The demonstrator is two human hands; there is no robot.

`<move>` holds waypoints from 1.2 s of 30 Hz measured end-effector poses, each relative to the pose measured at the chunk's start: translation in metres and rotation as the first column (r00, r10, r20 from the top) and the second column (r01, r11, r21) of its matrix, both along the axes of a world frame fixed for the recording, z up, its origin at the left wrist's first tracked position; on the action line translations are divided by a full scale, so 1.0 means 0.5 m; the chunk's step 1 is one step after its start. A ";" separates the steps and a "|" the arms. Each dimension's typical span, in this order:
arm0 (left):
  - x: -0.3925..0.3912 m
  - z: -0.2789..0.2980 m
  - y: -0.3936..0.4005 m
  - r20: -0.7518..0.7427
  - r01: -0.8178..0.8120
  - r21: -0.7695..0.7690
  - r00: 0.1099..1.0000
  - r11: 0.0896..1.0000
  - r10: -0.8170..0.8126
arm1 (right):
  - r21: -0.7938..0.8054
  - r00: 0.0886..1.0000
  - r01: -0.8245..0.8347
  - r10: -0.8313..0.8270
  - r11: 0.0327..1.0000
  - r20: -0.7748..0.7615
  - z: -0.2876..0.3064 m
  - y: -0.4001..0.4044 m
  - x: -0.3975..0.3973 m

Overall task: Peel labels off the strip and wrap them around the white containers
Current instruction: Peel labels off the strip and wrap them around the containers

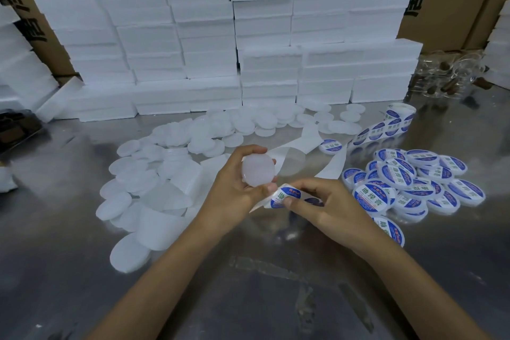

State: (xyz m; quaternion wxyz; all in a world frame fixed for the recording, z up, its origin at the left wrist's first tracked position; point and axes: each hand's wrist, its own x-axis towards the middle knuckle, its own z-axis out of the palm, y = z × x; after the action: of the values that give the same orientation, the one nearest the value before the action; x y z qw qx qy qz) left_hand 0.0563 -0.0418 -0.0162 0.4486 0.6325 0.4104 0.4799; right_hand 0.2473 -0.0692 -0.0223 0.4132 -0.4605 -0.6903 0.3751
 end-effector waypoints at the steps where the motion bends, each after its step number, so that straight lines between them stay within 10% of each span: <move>1: -0.002 -0.001 0.002 0.016 0.011 -0.021 1.000 1.000 -0.011 | 0.015 1.000 0.019 -0.019 1.000 0.015 -0.003 -0.001 -0.003; 15: 0.002 -0.014 0.006 -0.011 -0.014 -0.080 1.000 0.997 0.014 | 0.350 0.993 0.021 -0.059 0.936 0.100 0.001 -0.008 -0.020; 26: 0.013 -0.010 0.009 -0.288 -0.179 -0.006 0.943 0.984 0.170 | 0.306 0.940 0.170 -0.061 0.937 -0.335 0.044 -0.016 -0.014; 31: 0.014 0.021 -0.005 0.223 -0.076 -0.203 0.967 0.976 0.121 | 0.147 0.865 0.225 -0.128 0.963 -0.485 0.047 -0.009 -0.012; 36: 0.036 0.041 -0.020 0.676 0.331 -0.288 0.735 0.899 -0.054 | 0.096 0.849 0.238 -0.159 0.967 -0.504 0.048 -0.006 -0.032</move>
State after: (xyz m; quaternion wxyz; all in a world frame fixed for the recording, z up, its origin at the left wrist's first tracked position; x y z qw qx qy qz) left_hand 0.0743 -0.0516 0.0045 0.7275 0.3629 0.2455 0.5280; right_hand 0.2313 -0.0722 0.0019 0.6463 -0.3853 -0.5378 0.3803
